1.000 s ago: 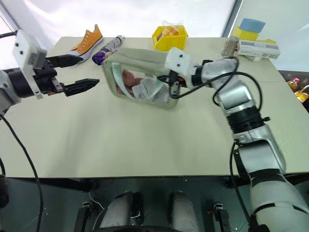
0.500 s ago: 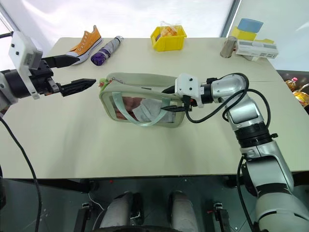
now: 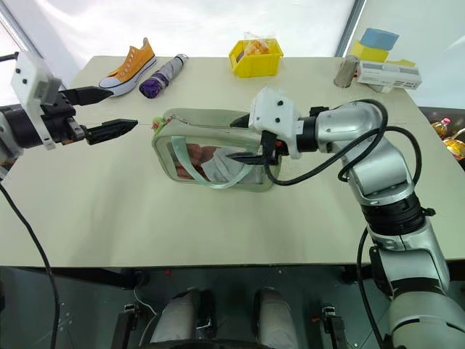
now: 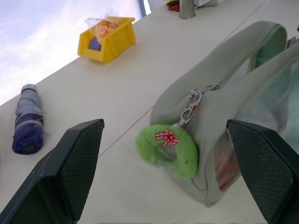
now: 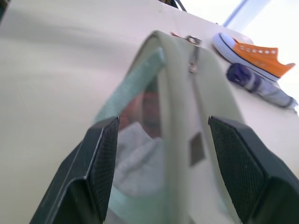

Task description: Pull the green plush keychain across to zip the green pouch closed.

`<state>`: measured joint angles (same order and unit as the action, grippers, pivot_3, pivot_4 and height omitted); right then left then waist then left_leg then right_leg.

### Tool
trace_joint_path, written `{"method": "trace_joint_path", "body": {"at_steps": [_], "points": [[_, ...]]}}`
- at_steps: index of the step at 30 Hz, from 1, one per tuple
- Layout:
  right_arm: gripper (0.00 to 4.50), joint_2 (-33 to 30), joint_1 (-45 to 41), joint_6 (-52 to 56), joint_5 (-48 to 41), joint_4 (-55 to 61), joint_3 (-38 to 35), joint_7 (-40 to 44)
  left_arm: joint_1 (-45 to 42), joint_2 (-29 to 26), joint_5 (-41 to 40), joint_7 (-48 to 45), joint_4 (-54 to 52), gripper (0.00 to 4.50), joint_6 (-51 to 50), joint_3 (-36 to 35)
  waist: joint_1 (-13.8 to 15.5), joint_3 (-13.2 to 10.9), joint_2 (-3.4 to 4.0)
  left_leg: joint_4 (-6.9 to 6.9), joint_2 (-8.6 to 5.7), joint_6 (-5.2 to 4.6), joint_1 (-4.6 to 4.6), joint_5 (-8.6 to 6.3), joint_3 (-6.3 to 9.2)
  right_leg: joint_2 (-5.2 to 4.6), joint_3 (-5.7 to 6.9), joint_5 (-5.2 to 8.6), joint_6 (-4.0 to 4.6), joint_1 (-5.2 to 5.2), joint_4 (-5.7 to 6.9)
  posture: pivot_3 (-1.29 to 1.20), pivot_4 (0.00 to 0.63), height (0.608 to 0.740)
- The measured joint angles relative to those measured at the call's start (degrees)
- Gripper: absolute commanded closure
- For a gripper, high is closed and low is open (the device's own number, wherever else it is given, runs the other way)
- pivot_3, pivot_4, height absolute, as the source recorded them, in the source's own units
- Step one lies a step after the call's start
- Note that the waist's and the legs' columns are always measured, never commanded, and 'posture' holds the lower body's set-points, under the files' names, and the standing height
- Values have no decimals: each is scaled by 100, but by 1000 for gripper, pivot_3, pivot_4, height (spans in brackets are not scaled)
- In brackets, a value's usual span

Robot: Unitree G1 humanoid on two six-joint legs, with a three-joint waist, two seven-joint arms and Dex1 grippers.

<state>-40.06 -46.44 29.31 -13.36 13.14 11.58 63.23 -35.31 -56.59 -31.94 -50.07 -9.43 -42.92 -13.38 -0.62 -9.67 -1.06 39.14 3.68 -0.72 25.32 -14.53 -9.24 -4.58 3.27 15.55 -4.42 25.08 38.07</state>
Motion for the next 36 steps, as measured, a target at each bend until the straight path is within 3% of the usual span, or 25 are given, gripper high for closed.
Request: {"method": "trace_joint_path", "body": {"at_steps": [2,7,14,24,27,34,35,36], "points": [[2120,-55,95,-195,179,-169,64,-52,6,-12,106,-1,201,0,109,60,-3,0,0,0,-2,-1,0,0,0,-1,0,0,0,0,-1,0,150,740],[4446,-164,97,-519,313,-277,38,-52,78,149,578,-8,782,0,670,364,-4,2,0,0,-3,0,-2,0,-1,2,1,0,0,-2,1,0,150,740],[4446,-187,186,-607,397,-423,78,10,-428,933,1070,56,2006,0,1318,808,1,4,-6,4,-6,-2,4,-1,-2,1,3,0,-1,-1,0,0,150,740],[4446,-167,189,-587,415,-435,78,8,-835,1622,1684,-23,3214,0,2215,1222,-9,4,-6,4,-5,-1,3,0,-4,1,3,-1,-1,1,1,0,150,740],[4500,-168,189,-566,416,-432,78,8,-889,1736,1776,-62,3435,775,2379,1246,-8,4,-6,5,-5,-1,3,0,-4,1,3,-1,-1,1,1,0,150,740],[4500,-202,189,-469,408,-429,74,8,-1064,1859,1782,-107,3637,4126,2570,1239,-8,4,-6,5,-4,-2,3,0,-3,1,3,-1,-2,0,2,0,150,740],[4500,-203,189,-422,393,-428,67,11,-1064,1858,1782,-120,3636,4461,2578,1239,-8,4,-6,5,-4,-2,3,-1,-3,1,3,-1,-1,0,2,0,150,740],[4500,-208,189,-384,369,-426,59,14,-1064,1858,1782,-127,3636,4461,2578,1239,-8,4,-6,5,-4,-2,3,-1,-3,1,3,-1,-1,0,2,0,150,740]]}}
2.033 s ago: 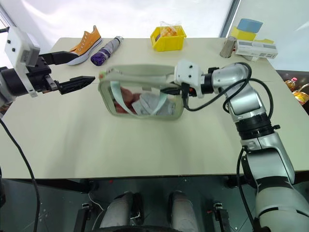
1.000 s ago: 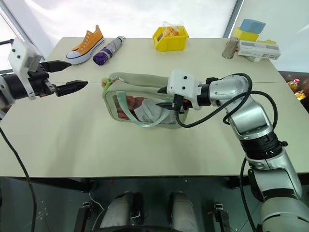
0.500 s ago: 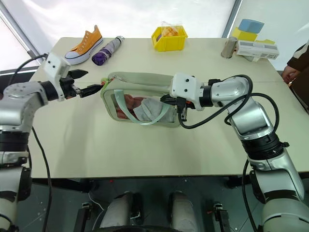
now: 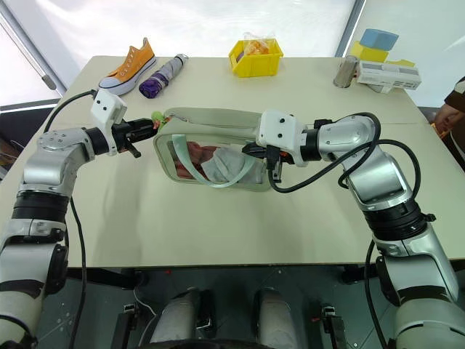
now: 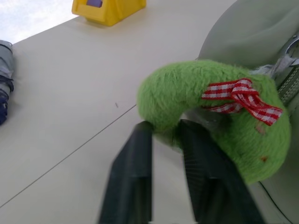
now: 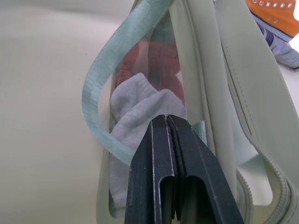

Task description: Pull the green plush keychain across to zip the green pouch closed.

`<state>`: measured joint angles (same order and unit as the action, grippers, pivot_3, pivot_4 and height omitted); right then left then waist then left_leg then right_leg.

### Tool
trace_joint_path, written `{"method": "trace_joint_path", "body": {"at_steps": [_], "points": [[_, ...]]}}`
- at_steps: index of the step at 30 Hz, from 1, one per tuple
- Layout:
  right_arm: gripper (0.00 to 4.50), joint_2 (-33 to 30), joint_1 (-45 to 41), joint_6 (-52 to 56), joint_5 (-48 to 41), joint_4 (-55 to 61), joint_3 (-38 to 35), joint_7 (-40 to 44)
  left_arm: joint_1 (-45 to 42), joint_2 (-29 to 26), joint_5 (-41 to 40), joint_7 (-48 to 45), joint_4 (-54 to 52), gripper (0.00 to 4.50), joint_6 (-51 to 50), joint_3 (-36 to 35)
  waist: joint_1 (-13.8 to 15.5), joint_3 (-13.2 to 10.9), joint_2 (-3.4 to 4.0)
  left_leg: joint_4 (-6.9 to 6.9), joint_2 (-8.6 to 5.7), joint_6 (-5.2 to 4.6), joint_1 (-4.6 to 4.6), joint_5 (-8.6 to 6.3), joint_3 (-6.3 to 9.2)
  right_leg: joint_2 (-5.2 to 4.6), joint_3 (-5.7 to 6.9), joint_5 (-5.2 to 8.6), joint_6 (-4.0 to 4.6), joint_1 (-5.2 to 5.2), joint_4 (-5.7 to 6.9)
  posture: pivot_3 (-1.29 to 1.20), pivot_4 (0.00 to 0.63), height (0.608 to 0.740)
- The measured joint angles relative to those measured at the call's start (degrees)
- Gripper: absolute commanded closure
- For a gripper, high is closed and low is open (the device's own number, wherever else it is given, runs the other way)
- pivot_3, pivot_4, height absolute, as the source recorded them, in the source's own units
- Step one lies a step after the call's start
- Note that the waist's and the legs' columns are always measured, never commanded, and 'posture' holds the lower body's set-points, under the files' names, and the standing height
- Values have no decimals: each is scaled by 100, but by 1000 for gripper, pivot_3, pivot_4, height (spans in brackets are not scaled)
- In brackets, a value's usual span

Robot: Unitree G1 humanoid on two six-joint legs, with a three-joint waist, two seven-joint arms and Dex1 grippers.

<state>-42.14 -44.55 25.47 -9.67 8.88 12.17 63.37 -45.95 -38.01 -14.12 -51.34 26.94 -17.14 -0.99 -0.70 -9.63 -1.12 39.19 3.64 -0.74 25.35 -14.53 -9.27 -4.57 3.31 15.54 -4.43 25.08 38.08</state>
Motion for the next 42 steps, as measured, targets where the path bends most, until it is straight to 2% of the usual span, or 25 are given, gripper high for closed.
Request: {"method": "trace_joint_path", "body": {"at_steps": [6,9,12,18,29,34,36,40,42], "points": [[4500,-76,-326,625,-361,16,-317,40,-1,-76,54,-96,-2,4461,-2,-1,-3,0,0,0,1,0,0,0,0,0,0,0,0,1,1,0,150,740],[3714,-204,-594,782,-415,-79,-510,-8,-19,-77,89,-98,-2,4500,-2,-2,0,0,0,0,1,-1,1,0,0,0,0,0,0,1,0,0,150,740],[2316,-256,-603,789,-383,-246,-549,-23,-34,-101,105,-98,-2,4500,-1,-19,5,0,0,0,0,-1,0,0,0,-1,0,0,0,-1,0,0,150,740],[2316,-254,-393,670,-253,-314,-433,-88,-138,-101,121,-100,35,4500,13,-19,-4,0,0,0,1,0,0,0,-1,-1,0,0,0,1,1,0,150,740],[2316,-146,-309,1407,-675,-12,-374,-43,-143,-104,192,-131,48,4500,14,-19,1,0,0,0,1,0,1,0,0,-1,0,0,0,2,1,0,150,740],[2316,-217,-344,1384,-614,-10,-317,-57,-158,-102,229,-133,128,4500,39,-19,-2,0,0,0,1,-1,1,0,0,-1,0,0,0,3,1,0,150,740],[2825,-249,-305,1346,-566,-9,-246,-46,-183,-100,234,-133,172,4500,54,-18,-3,0,0,0,1,-1,1,0,0,0,0,0,0,2,1,0,150,740],[4476,-271,-261,1285,-509,-11,-169,-4,-229,-99,237,-133,210,4500,86,-18,-2,0,0,0,1,-1,1,0,-1,-1,0,0,0,3,1,0,150,740],[4476,-276,-261,1267,-505,-20,-162,16,-235,-100,238,-134,217,4500,122,-18,-2,0,0,0,1,-1,1,0,-1,0,0,0,0,3,1,0,150,740]]}}
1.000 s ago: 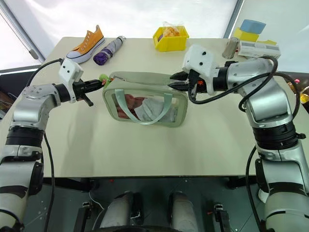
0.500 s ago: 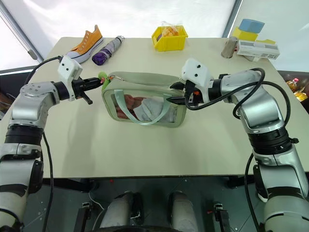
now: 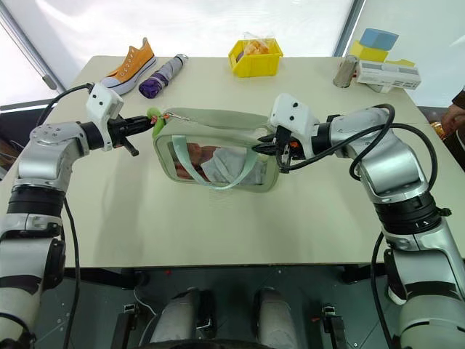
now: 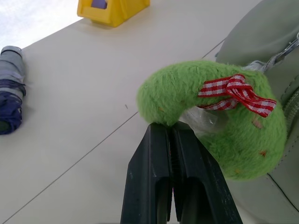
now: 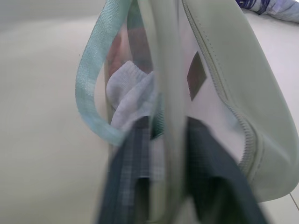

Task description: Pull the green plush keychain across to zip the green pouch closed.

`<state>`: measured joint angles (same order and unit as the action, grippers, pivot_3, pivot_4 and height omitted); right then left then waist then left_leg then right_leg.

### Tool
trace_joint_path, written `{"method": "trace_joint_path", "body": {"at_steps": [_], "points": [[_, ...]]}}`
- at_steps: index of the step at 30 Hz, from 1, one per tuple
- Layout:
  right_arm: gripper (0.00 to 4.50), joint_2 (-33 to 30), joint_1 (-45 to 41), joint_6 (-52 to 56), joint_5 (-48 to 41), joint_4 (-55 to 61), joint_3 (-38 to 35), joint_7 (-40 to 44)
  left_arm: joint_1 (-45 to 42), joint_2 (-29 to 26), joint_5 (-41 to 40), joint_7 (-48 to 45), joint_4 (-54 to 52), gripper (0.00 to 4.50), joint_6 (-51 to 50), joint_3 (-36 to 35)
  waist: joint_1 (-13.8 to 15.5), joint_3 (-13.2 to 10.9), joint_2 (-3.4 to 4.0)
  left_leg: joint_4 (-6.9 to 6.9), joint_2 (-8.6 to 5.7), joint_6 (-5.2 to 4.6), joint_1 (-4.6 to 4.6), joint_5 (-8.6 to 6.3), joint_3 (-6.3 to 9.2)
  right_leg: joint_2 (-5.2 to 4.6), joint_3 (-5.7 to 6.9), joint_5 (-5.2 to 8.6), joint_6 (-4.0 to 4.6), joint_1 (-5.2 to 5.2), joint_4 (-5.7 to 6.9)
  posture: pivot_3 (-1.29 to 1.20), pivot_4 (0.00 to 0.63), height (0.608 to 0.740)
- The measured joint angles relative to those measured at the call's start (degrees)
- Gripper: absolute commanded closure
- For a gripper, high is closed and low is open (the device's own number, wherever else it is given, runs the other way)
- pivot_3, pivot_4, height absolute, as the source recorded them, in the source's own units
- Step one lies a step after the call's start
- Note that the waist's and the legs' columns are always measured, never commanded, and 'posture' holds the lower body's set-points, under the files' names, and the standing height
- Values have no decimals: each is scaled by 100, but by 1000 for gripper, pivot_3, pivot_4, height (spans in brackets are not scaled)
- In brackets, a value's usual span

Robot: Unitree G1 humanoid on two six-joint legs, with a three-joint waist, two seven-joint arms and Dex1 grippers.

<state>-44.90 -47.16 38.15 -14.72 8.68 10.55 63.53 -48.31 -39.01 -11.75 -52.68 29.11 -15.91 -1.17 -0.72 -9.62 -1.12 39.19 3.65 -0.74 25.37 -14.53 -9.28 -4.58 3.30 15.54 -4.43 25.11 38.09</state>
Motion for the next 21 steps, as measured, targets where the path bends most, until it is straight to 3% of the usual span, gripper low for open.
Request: {"method": "trace_joint_path", "body": {"at_steps": [4,11,17,21], "points": [[4476,1,0,-193,46,-77,7,9,-9,-45,-26,-174,-86,4500,-134,2,-2,0,0,0,0,0,1,0,0,0,0,0,0,0,0,0,150,740],[4476,39,0,-495,158,-269,14,-6,-579,-172,-644,-845,-1295,4500,-1234,-2,8,-1,-1,4,-2,0,0,0,3,-1,1,0,0,-6,-1,0,150,740],[4476,111,0,-639,227,-346,45,-14,-664,138,-438,-865,-1449,4500,-1075,423,-10,1,2,2,-1,1,-3,1,2,4,1,0,0,-4,0,0,150,740],[4500,118,0,-649,264,-352,45,-28,-698,222,-164,-912,-1081,3121,-543,588,-3,1,2,2,-1,1,-3,1,0,3,1,0,0,-4,0,0,150,740]]}}
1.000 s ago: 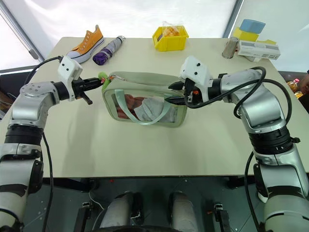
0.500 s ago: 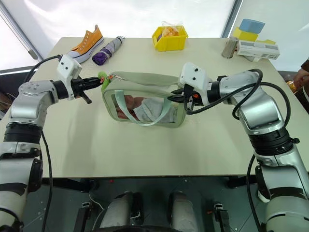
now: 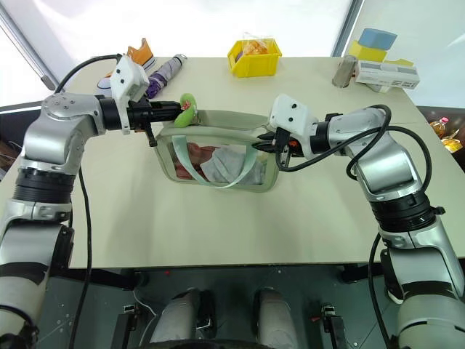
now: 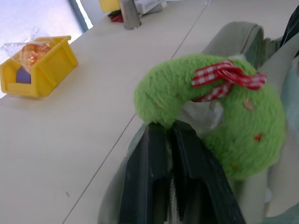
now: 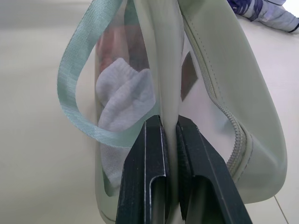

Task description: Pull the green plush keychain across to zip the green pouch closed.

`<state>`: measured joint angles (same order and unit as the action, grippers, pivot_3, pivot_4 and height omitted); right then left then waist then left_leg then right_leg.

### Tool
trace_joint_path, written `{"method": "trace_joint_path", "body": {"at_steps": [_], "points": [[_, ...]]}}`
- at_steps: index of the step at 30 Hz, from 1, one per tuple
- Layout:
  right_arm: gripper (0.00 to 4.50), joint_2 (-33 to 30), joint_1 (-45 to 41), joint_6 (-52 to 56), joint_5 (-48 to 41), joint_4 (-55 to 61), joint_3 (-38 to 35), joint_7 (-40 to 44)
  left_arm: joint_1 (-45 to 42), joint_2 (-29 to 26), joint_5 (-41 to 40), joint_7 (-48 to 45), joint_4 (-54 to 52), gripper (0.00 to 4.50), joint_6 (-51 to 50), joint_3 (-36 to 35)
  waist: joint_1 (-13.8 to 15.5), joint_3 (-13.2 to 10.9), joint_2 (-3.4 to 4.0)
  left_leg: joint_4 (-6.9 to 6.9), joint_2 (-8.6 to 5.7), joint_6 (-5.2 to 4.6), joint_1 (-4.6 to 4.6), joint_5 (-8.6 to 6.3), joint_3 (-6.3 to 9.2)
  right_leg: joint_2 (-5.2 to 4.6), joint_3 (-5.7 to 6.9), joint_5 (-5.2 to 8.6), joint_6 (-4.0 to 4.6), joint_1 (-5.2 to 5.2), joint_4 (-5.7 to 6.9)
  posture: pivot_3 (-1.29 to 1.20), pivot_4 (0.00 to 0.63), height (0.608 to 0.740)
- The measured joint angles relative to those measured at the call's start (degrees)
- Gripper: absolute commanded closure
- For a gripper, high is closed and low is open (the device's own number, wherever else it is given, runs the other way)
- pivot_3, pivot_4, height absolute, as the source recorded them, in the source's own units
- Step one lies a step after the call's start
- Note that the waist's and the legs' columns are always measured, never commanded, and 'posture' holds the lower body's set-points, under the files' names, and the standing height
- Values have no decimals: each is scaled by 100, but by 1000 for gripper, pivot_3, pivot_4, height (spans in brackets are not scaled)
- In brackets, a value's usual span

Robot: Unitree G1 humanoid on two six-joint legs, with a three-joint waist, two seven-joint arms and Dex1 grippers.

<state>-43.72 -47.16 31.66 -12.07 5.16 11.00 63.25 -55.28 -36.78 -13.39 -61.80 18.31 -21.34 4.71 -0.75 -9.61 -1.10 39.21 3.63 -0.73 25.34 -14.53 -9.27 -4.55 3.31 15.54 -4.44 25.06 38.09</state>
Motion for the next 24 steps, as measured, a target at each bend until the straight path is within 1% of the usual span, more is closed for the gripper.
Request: {"method": "trace_joint_path", "body": {"at_steps": [4,6,9,12,14,16,19,22,24], "points": [[4500,-2,9,-1,24,0,-8,-36,-425,0,116,-15,387,1044,236,20,3,0,0,0,0,0,2,0,0,0,0,0,0,0,-1,0,150,740],[4500,-1,31,-5,37,0,-7,-46,-668,-92,151,-13,451,27,275,-3,-1,0,0,0,0,0,2,0,0,0,0,0,0,1,-1,0,150,740],[4500,7,87,-38,47,2,-7,-60,-786,-464,136,-251,252,27,185,-20,-31,-1,1,-3,1,0,1,0,-1,0,-1,0,0,6,1,0,150,740],[4500,19,98,-114,59,-31,-7,-75,-642,-1065,-7,-683,-297,27,-114,-135,-35,-2,2,-3,4,0,2,0,-2,0,-1,0,0,8,1,0,150,740],[4500,23,102,-172,71,-87,-9,-83,-256,-1460,-212,-924,-902,27,-447,-288,-26,-1,2,-3,7,0,0,0,-1,-3,-2,0,0,5,1,0,150,740],[4500,24,97,-208,88,-132,-12,-92,274,-1637,-393,-1004,-1455,27,-742,-412,-11,0,2,-1,9,0,-4,0,5,-3,-2,1,0,-3,2,0,150,740],[4500,36,89,-219,120,-187,-19,-99,1125,-1596,-529,-853,-2050,27,-976,-458,3,1,2,0,9,-1,-7,0,9,-2,-2,1,1,-10,0,0,150,740],[4500,46,87,-220,120,-200,-18,-96,1493,-1388,-523,-554,-2175,27,-965,-442,1,0,1,0,7,-1,-5,0,9,0,-1,1,1,-8,0,0,150,740],[4500,61,83,-220,121,-202,-18,-90,1495,-1274,-442,-348,-2162,571,-873,-437,1,0,1,-1,4,-1,-6,0,8,0,-2,1,1,-9,0,0,150,740]]}}
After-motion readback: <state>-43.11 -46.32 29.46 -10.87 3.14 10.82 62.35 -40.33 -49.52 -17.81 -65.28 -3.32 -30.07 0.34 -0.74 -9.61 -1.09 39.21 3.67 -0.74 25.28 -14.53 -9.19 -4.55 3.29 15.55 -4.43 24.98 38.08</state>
